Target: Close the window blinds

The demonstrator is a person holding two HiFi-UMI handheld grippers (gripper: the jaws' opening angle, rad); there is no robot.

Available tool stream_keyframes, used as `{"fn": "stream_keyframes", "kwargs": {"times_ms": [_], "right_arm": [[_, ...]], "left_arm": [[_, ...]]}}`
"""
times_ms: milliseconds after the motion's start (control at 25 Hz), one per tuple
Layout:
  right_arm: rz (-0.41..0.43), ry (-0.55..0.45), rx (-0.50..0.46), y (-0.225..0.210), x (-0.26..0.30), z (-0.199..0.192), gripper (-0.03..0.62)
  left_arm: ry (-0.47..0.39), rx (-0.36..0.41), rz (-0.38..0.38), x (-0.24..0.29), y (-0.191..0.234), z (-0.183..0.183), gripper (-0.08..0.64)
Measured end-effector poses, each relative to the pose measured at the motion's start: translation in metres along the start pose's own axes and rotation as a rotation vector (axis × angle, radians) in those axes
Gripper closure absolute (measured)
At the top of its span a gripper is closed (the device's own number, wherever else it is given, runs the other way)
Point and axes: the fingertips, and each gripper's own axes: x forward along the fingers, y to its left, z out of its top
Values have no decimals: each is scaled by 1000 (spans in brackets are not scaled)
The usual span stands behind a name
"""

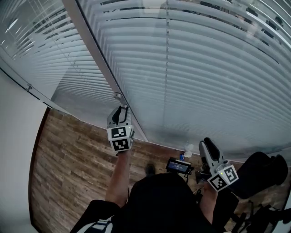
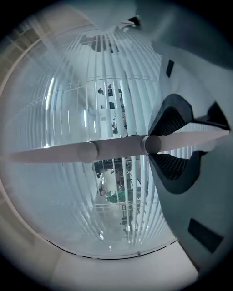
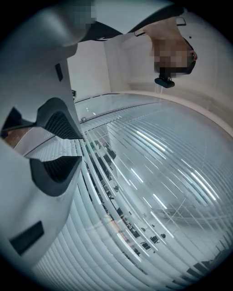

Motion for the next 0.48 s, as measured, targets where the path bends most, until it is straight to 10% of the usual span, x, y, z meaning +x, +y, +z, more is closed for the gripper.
{"fn": "stream_keyframes", "kwargs": {"times_ms": [480], "right_arm": [[10, 4, 0, 1, 4, 0, 474]], "left_arm": [[59, 377, 119, 1, -1, -1, 422]]}}
